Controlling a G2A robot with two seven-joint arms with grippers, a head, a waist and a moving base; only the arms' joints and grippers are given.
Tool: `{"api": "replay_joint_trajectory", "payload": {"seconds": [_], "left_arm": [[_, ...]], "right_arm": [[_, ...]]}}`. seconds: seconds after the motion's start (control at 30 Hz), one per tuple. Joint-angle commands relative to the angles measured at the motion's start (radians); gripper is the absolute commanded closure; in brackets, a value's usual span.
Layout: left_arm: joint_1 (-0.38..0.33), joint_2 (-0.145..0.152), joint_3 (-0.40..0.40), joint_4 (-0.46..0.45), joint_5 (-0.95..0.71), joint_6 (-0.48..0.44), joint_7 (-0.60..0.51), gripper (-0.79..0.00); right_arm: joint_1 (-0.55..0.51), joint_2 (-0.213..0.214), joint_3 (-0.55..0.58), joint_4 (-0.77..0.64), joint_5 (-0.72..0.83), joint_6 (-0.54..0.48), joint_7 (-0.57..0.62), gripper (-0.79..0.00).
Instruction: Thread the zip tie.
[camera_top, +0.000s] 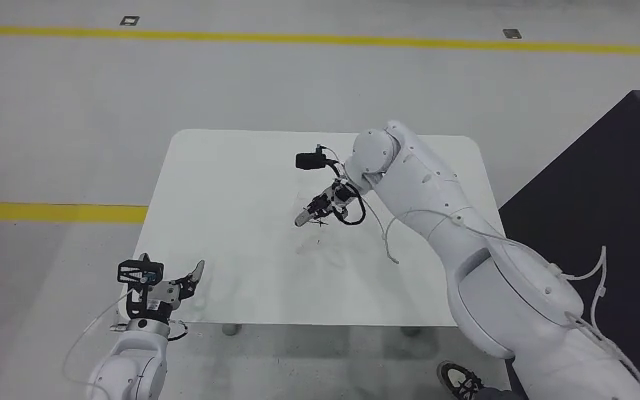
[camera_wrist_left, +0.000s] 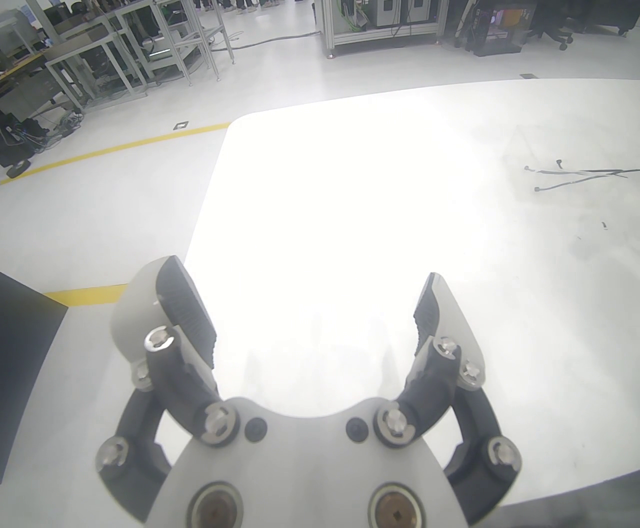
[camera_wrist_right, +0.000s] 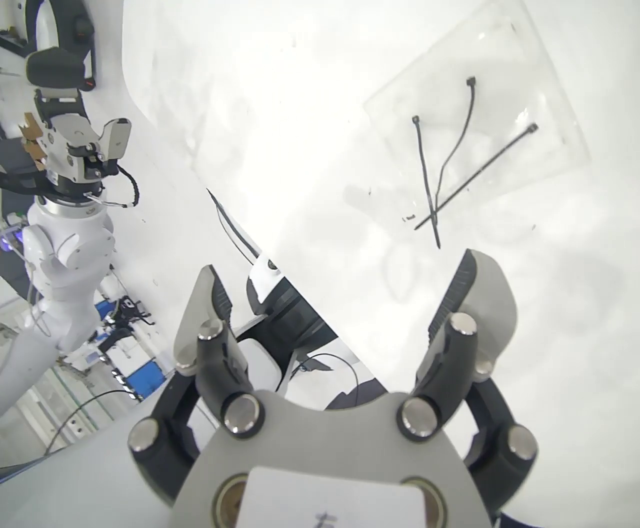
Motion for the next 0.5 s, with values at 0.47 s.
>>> {"api": "replay_joint_trajectory", "payload": {"seconds": [0.47], "left_arm": [[0.0, 0.0, 0.0, 0.0, 0.0, 0.0, 0.0, -0.785]], "right_arm": [[-0.013, 0.03, 0.041, 0.089, -0.004, 0.241, -0.072, -0.782]]}}
